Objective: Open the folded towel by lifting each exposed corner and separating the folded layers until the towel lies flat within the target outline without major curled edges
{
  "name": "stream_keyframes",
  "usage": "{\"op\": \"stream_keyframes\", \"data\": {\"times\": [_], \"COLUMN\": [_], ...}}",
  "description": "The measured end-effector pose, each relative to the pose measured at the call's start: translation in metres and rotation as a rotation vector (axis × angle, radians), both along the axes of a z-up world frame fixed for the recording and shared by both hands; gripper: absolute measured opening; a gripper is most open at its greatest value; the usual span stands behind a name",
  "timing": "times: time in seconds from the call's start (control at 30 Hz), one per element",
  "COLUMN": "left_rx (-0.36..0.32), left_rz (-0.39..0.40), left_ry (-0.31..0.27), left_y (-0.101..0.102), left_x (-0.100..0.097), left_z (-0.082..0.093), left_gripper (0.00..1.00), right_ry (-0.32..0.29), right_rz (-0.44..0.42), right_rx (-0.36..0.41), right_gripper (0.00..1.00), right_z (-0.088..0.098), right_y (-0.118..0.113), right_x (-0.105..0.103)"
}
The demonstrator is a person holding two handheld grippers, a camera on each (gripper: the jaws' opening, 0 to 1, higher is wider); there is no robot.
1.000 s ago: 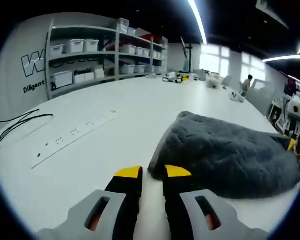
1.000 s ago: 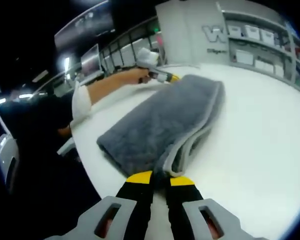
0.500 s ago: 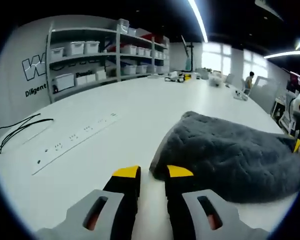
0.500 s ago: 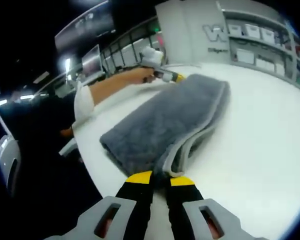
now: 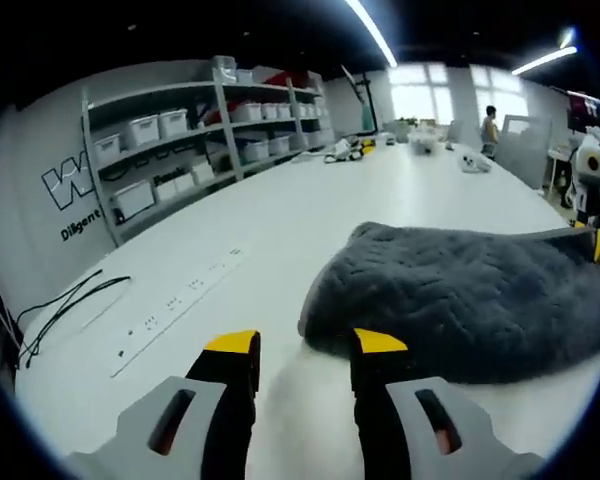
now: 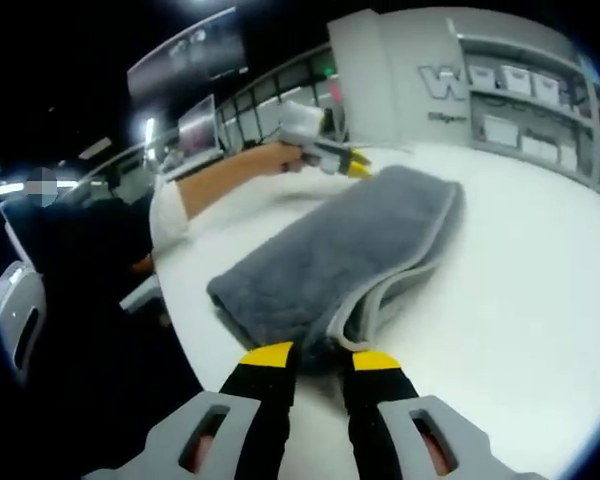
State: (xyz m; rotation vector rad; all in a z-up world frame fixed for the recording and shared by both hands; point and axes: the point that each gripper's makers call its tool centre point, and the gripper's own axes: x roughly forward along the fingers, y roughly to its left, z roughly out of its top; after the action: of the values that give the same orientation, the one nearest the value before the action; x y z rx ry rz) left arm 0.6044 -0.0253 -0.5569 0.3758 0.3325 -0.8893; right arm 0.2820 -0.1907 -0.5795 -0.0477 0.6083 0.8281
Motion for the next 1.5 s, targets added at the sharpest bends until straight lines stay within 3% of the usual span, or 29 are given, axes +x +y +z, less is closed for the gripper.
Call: {"op": "stream_keyframes", "data": {"times": [0.07, 0.23, 0.3, 0.43, 0.53, 0.6, 0.77, 1.03, 1.1, 1.2, 1.5], "left_rx": [-0.002, 0.001, -0.056, -0.172, -0.203, -0.188, -0.141, -0.250, -0.253, -0.339, -0.324], "left_rz": [-0.032, -0.057, -0.063, -0.048, -0.025, -0.013, 0.023, 0.145, 0.133, 0.140, 0.195], "left_ry": [0.044, 0.029, 0.066, 0.087, 0.115, 0.109, 0.104, 0.054, 0.040, 0.016, 0.002], "left_y": [-0.003, -0.004, -0.007, -0.005, 0.005, 0.012, 0.029, 0.060, 0.065, 0.072, 0.099], "left_x": [-0.016, -0.050, -0.063, -0.078, -0.088, -0.094, -0.113, -0.147, -0.159, -0.178, -0.210], "left_z": [0.000, 0.009, 0.013, 0.025, 0.026, 0.025, 0.018, 0.039, 0.042, 0.055, 0.051], "left_gripper": [0.45, 0.53, 0.55, 0.59, 0.67, 0.68, 0.83, 0.92, 0.94, 0.96, 1.00], "right_ry": [-0.006, -0.009, -0.011, -0.020, -0.026, -0.032, -0.034, -0.051, -0.056, -0.055, -0.066], "right_rz": [-0.006, -0.030, -0.036, -0.037, -0.041, -0.041, -0.043, -0.066, -0.049, -0.045, -0.042], "right_rx": [0.018, 0.026, 0.023, 0.008, 0.011, 0.012, 0.024, 0.065, 0.068, 0.061, 0.069], "right_gripper": [0.20, 0.23, 0.25, 0.28, 0.29, 0.31, 0.33, 0.42, 0.45, 0.47, 0.53], "right_z": [0.004, 0.005, 0.005, 0.005, 0.005, 0.006, 0.006, 0.008, 0.007, 0.001, -0.001], "right_y": [-0.001, -0.005, -0.006, -0.008, -0.009, -0.008, -0.007, -0.006, -0.003, -0.004, 0.001], "right_x": [0.002, 0.005, 0.005, 0.005, 0.005, 0.006, 0.007, 0.013, 0.013, 0.015, 0.019]}}
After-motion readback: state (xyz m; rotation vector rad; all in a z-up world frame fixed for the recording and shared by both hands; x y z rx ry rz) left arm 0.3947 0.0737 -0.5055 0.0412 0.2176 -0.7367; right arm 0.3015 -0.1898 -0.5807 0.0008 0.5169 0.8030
